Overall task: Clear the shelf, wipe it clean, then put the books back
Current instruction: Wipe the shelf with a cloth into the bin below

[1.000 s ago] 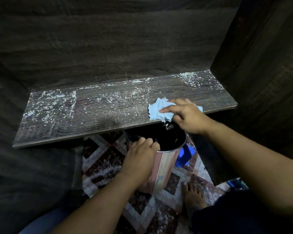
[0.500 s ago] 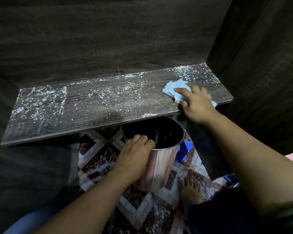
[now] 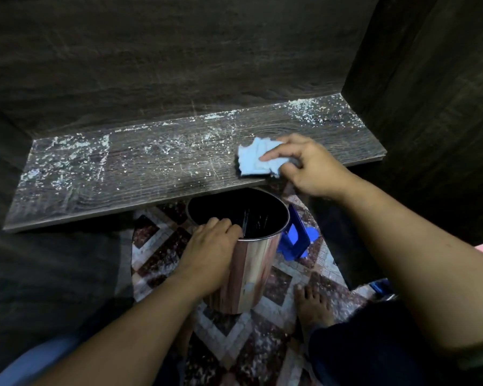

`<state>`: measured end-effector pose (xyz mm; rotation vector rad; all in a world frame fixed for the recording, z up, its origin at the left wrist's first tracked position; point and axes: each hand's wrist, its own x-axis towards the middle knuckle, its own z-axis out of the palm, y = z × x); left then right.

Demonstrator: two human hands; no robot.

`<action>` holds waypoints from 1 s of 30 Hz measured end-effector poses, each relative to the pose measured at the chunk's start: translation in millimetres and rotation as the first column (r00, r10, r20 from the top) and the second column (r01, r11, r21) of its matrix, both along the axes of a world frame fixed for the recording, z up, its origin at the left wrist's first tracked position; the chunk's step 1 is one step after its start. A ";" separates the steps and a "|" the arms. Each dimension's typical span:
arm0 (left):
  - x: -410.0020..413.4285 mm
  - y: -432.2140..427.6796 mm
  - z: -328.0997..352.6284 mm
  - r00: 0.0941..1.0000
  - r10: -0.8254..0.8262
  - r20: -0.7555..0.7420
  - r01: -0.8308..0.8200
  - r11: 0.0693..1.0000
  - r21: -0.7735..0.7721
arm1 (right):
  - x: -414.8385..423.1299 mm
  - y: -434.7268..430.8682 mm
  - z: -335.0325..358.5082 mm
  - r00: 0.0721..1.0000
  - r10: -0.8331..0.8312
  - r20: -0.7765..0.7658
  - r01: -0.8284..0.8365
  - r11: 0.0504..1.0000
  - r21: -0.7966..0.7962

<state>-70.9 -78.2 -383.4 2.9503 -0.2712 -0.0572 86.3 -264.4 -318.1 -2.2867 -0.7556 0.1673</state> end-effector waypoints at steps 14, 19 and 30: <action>28.0 -47.9 8.8 0.999 -0.030 0.035 0.033 0.996 -0.081 | 51.0 -44.8 -32.4 0.830 -0.433 0.351 0.548 0.751 -0.370; 36.6 -57.9 3.7 0.995 0.000 0.105 0.009 0.996 -0.084 | 27.7 -5.3 -29.8 0.932 -0.214 0.293 0.307 0.895 -0.323; 34.9 -49.8 -5.5 0.990 -0.008 0.142 0.016 0.998 -0.056 | 60.9 -56.8 -30.6 0.742 -0.594 0.309 0.670 0.652 -0.354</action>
